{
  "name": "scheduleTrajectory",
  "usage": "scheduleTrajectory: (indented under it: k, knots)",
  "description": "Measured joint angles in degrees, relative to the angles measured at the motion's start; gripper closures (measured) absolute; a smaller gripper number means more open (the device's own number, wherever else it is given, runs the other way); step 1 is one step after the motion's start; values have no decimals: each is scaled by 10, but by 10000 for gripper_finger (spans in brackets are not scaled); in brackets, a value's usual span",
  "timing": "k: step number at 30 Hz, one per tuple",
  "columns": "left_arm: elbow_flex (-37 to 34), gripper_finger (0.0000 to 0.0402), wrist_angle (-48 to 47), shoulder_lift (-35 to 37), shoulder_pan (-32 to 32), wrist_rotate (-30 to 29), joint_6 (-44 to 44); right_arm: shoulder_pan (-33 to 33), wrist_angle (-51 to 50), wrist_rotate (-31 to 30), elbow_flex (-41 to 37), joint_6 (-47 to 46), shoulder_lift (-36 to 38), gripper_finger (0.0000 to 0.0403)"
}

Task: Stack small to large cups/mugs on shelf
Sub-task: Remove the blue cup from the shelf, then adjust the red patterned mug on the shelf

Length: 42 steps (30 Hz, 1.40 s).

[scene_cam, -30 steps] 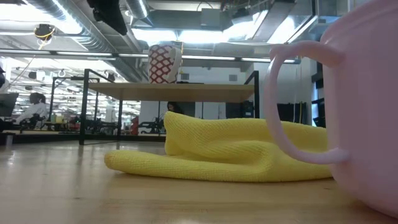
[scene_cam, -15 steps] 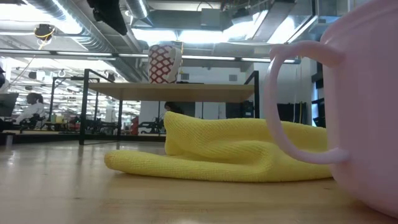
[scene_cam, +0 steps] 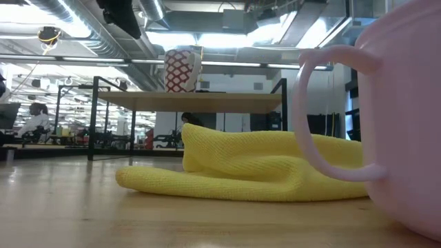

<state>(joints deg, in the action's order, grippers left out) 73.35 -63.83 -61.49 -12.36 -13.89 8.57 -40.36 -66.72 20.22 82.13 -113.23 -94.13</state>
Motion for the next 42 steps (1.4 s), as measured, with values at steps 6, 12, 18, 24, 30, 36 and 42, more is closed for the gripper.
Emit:
scheduleTrajectory:
  k: [6,12,18,24,30,36,42]
  knots:
    - [0,326,0,0,0,0,-1,0,-7,13,0,2,0,373]
    - [0,326,0,0,0,0,-1,0,-10,-10,0,11,0,373]
    - [0,326,0,0,0,0,-1,0,-11,-46,0,22,0,372]
    - [0,326,-2,0,0,0,1,0,-19,-56,0,28,0,368]
    - [0,326,-3,0,0,0,3,0,-19,-60,0,40,1,327]
    - [0,326,-3,0,0,0,3,0,-20,-70,9,52,1,273]
    - [0,326,-3,0,0,0,-3,1,-87,-144,61,57,2,250]
